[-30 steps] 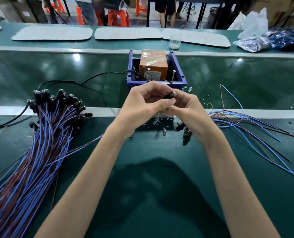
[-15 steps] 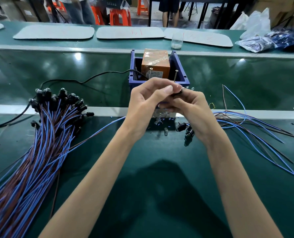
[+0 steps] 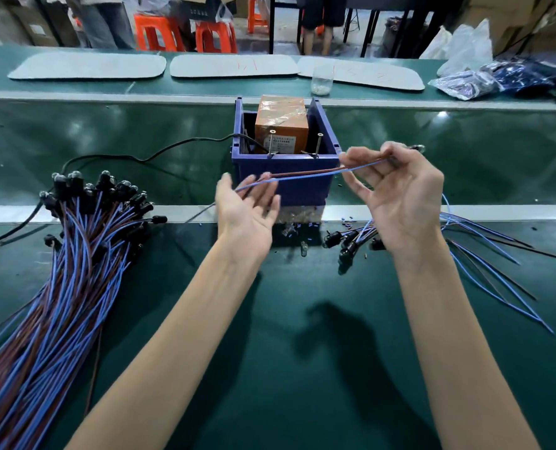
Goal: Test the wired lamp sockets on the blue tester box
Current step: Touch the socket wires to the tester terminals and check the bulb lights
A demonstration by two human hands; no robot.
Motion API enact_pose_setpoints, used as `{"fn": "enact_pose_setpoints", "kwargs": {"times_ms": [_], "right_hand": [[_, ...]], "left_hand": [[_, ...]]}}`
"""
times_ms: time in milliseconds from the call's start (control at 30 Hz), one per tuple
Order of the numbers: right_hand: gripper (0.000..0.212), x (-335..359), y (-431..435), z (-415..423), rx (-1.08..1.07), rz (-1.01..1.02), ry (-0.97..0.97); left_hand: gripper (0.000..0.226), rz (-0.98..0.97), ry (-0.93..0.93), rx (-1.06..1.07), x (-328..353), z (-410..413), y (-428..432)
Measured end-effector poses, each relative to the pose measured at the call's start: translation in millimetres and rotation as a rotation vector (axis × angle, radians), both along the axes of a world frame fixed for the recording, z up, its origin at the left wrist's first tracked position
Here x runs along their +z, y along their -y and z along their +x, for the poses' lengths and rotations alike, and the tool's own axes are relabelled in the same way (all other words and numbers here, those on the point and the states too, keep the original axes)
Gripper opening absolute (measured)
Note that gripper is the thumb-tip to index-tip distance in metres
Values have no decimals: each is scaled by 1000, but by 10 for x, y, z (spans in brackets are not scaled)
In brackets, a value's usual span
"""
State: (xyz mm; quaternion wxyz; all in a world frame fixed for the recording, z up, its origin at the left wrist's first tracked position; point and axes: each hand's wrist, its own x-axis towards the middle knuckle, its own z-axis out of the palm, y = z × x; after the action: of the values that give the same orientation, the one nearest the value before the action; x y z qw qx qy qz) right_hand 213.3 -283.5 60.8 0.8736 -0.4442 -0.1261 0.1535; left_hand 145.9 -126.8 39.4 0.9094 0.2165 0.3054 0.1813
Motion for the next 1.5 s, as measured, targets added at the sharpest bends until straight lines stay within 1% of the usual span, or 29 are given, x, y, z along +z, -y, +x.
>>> {"fn": "enact_pose_setpoints", "kwargs": {"times_ms": [67,133,200,267,333,400,433,500,567,633,733,800,867,967,1067,1133,1200,1267,1333,1433,1500], "right_hand": [[31,18,3,17,-44,-1,-41],[30,26,8,48,-87,-12,-80],[29,27,22,80,-119,-83,-78],[29,18,46,93,-151,-168,-29],[24,13,69,91,-196,-219,14],[18,25,79,83,-217,-244,32],[19,34,80,79,-198,-225,25],[21,50,72,60,-96,-121,0],[21,65,54,29,5,-56,18],[21,60,5,-30,44,-120,98],[25,27,-99,-123,-1,-328,183],[30,-10,-160,-161,-13,-396,180],[33,-37,-208,-173,-6,-424,159],[36,-62,-243,-162,22,-489,155],[29,-64,-251,-194,66,-586,186],[20,-53,-259,-234,122,-557,179],[14,-40,-257,-253,157,-509,144],[16,-36,-256,-268,176,-491,131],[13,-51,-260,-273,180,-509,150],[8,-66,-267,-277,167,-562,196],[6,-65,-267,-269,166,-564,200]], "left_hand": [[37,-90,-24,208,0,-11,-34],[37,-141,-13,325,9,-14,-70],[40,-162,38,383,24,-12,-124],[39,-118,101,366,49,-12,-162],[38,35,135,250,67,-12,-154],[38,256,139,30,77,-25,-98],[38,369,142,-103,79,-35,-62],[41,575,148,-357,81,-54,12],[44,729,168,-549,66,-71,77],[45,802,200,-653,42,-75,127],[42,796,228,-672,15,-65,167],[40,761,248,-652,4,-62,170],[36,755,272,-613,0,-64,164],[23,780,230,-483,14,-56,172],[13,693,189,-320,26,-46,206],[11,641,188,-235,19,-43,228],[11,642,175,-203,2,-47,242],[8,625,157,-214,-1,-53,246],[7,553,152,-238,-1,-53,243],[6,456,183,-277,10,-57,249],[7,434,199,-292,14,-56,258]]}}
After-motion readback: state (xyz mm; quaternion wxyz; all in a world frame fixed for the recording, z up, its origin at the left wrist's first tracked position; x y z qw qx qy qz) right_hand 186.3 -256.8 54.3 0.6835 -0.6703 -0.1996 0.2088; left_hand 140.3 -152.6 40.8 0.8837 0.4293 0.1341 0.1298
